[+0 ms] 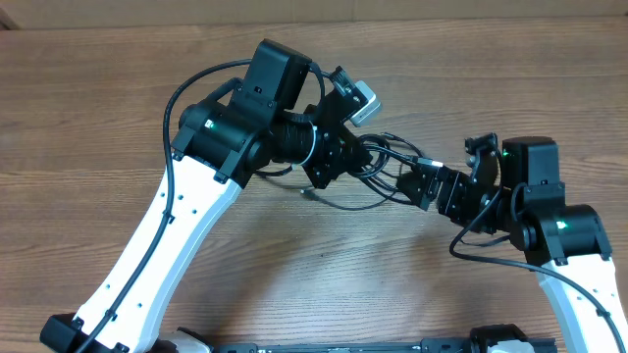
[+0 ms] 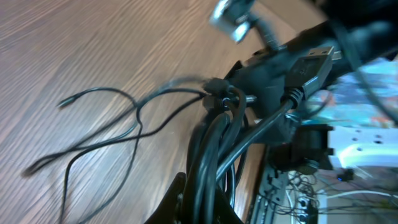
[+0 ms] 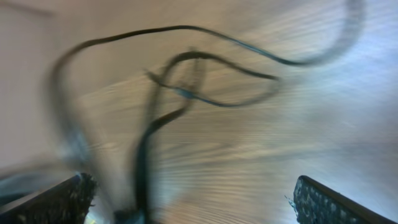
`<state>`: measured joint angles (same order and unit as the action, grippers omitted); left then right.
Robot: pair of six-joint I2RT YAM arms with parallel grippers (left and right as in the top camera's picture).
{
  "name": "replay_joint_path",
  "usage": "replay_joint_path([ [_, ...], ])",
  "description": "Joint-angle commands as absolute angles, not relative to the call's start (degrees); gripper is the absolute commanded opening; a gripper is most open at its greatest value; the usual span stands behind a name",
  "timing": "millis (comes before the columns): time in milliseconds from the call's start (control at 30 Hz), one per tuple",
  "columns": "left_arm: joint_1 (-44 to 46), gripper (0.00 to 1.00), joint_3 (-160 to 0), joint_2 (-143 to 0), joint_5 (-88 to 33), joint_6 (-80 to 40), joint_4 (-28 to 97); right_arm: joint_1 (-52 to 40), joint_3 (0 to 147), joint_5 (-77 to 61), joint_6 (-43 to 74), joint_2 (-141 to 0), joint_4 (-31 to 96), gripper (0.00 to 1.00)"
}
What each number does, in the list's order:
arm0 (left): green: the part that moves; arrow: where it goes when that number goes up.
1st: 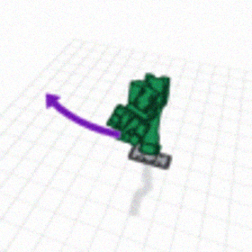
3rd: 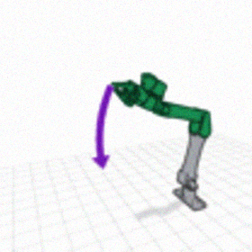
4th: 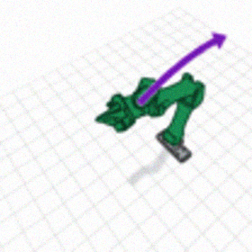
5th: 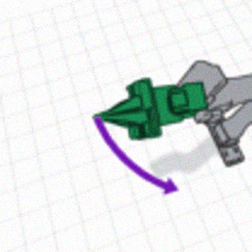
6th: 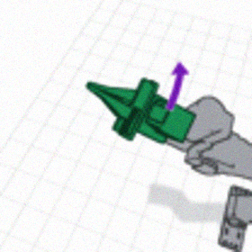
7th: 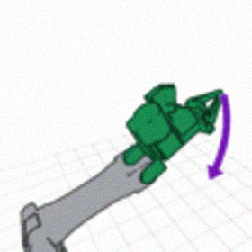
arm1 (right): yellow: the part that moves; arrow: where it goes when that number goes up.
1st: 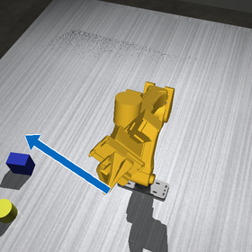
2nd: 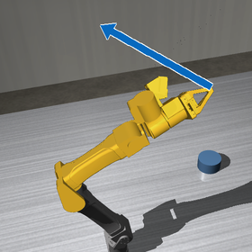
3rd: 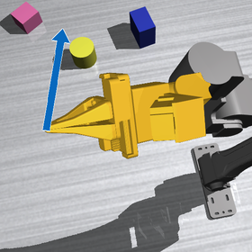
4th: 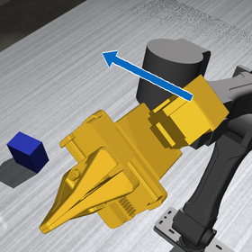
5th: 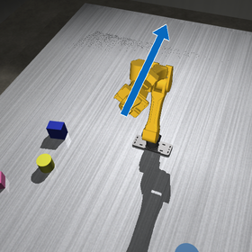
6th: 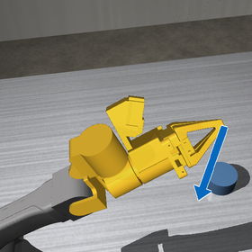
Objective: Untangle cables
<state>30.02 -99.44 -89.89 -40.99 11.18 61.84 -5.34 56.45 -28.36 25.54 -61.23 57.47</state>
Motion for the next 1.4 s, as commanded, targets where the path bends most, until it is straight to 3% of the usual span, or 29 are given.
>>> replay_joint_path([
  [0,30.4,0.04,-100.1,-88.8,-47.1,13.1,60.9,-5.5,56.2,-15.6,28.2,-63.0,60.6,1.0],
  [200,29.0,0.04,-100.1,-88.7,-46.9,13.0,58.4,-5.5,56.2,-9.0,35.0,-67.9,67.7,1.0],
  [500,19.9,0.04,-100.1,-88.7,-38.2,1.0,61.1,-5.5,56.2,-6.0,43.1,-72.1,70.2,1.0],
  [600,18.0,0.04,-100.1,-88.7,-36.6,1.8,64.3,-5.5,56.2,-6.0,45.0,-72.1,69.2,1.0],
  [700,17.9,0.04,-100.1,-88.7,-35.3,10.2,67.9,-5.5,56.2,-6.7,44.8,-72.1,67.4,1.0],
  [833,19.0,0.04,-100.1,-88.7,-31.9,22.0,73.0,-5.5,56.2,-13.5,38.0,-72.1,63.2,1.0],
  [1033,20.3,0.04,-100.1,-88.7,-22.6,29.2,77.5,-5.5,56.2,-31.8,25.4,-68.5,51.9,1.0],
  [1233,21.8,0.04,-100.1,-88.7,-23.3,34.0,79.4,-5.5,56.2,-45.4,12.3,-60.2,43.7,1.0],
  [1367,24.5,0.04,-100.1,-88.7,-30.0,39.7,79.3,-5.5,56.2,-49.1,7.1,-55.0,43.3,1.0],
])
